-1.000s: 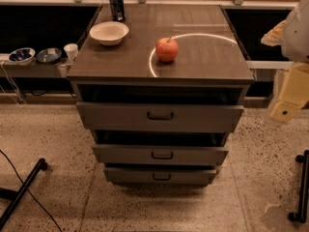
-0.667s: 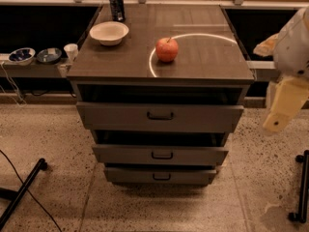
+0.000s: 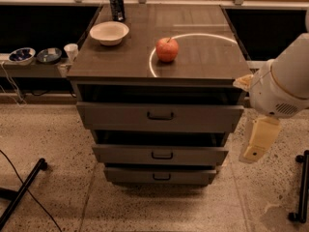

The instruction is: Open middle drawer

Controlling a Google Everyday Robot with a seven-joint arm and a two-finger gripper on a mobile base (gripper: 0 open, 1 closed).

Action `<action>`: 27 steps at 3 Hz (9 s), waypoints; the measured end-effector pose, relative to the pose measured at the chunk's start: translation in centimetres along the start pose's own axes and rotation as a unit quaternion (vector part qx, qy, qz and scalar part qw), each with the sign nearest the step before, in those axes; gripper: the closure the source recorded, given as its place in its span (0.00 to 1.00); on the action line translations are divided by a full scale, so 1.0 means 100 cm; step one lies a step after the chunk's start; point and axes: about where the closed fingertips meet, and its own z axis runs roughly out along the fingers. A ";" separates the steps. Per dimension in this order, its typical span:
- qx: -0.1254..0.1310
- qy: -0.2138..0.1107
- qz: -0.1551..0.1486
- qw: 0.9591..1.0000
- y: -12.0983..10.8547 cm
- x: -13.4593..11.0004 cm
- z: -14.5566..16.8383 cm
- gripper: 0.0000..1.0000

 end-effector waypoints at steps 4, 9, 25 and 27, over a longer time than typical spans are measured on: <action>-0.034 -0.131 0.000 0.991 0.006 0.046 0.176 0.00; -0.071 -0.113 -0.071 0.989 -0.017 0.067 0.335 0.00; -0.139 -0.136 -0.054 0.979 0.066 0.079 0.406 0.25; -0.128 -0.143 -0.081 0.978 0.075 0.069 0.375 0.26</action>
Offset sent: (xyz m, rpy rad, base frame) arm 0.0442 -0.0377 -0.1527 0.2941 0.0564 -0.0499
